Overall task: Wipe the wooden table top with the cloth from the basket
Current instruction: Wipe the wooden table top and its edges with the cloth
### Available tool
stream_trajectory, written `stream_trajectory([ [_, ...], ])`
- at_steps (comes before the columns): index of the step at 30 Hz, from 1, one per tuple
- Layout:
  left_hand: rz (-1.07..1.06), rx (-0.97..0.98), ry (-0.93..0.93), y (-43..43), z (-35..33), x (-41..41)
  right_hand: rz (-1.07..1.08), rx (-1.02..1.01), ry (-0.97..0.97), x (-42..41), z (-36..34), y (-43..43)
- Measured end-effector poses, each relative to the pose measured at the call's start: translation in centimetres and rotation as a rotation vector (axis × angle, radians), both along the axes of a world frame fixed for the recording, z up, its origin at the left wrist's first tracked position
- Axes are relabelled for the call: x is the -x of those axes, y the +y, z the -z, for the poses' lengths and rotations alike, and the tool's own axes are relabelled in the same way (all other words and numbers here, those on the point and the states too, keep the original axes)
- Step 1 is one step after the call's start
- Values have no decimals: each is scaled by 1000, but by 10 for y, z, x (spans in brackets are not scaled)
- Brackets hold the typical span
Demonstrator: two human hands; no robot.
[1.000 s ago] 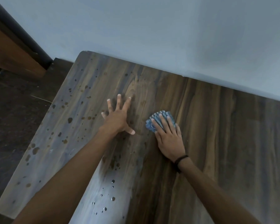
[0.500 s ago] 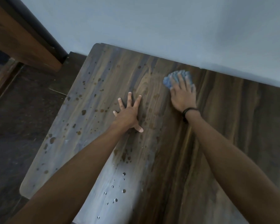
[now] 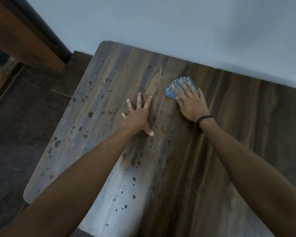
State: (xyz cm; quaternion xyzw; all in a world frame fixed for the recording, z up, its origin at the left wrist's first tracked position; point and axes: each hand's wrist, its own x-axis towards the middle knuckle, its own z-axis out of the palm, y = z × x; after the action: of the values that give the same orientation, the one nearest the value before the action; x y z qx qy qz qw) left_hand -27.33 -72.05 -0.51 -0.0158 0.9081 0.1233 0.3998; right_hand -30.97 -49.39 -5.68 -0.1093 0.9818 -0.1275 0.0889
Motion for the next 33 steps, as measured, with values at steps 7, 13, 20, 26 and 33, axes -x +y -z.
stream_trajectory([
  [7, 12, -9, 24, -5, -1, -3, 282, 100, -102, 12, -6, -18],
  [13, 2, 10, 33, -1, -1, -3, 78, 14, -58, -108, 0, -32],
  [20, 26, 8, 38, -4, 1, -4, 397, 99, -70, -33, -4, -38],
  [26, 210, 75, 40, -24, -9, 22, 104, 38, -73, -73, -3, -40],
  [33, 205, 40, 113, -60, -19, 92, 397, 94, -114, -4, -6, -56],
])
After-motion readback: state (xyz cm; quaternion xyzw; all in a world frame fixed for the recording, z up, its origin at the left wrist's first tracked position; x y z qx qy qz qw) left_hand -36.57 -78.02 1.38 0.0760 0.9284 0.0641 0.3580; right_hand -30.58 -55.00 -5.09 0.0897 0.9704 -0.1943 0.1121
